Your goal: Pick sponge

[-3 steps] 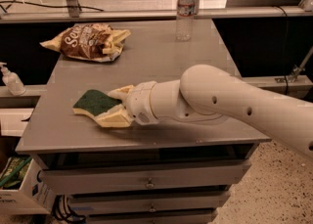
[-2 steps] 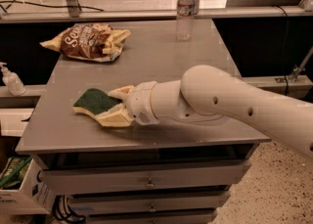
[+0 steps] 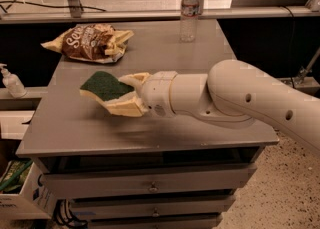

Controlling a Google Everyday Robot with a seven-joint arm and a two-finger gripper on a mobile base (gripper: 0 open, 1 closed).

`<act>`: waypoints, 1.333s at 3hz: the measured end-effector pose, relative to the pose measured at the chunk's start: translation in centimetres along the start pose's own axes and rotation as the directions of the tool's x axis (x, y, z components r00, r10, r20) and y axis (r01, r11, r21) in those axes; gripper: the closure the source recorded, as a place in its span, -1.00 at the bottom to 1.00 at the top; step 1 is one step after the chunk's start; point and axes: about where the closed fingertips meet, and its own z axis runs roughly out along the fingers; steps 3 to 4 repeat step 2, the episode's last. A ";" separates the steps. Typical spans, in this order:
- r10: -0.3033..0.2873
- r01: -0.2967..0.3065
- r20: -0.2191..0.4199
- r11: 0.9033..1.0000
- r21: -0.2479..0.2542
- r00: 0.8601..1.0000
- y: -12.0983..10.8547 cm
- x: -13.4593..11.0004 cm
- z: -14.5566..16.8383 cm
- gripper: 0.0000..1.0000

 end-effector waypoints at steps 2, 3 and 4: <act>-0.004 0.001 0.075 0.999 0.040 0.997 -1.3 -2.4 -2.2 1.00; -0.004 0.001 0.075 0.999 0.040 0.997 -1.3 -2.4 -2.2 1.00; -0.004 0.001 0.075 0.999 0.040 0.997 -1.3 -2.4 -2.2 1.00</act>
Offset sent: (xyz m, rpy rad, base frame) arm 0.0032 -0.0116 0.0246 0.0571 -0.0330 -0.0194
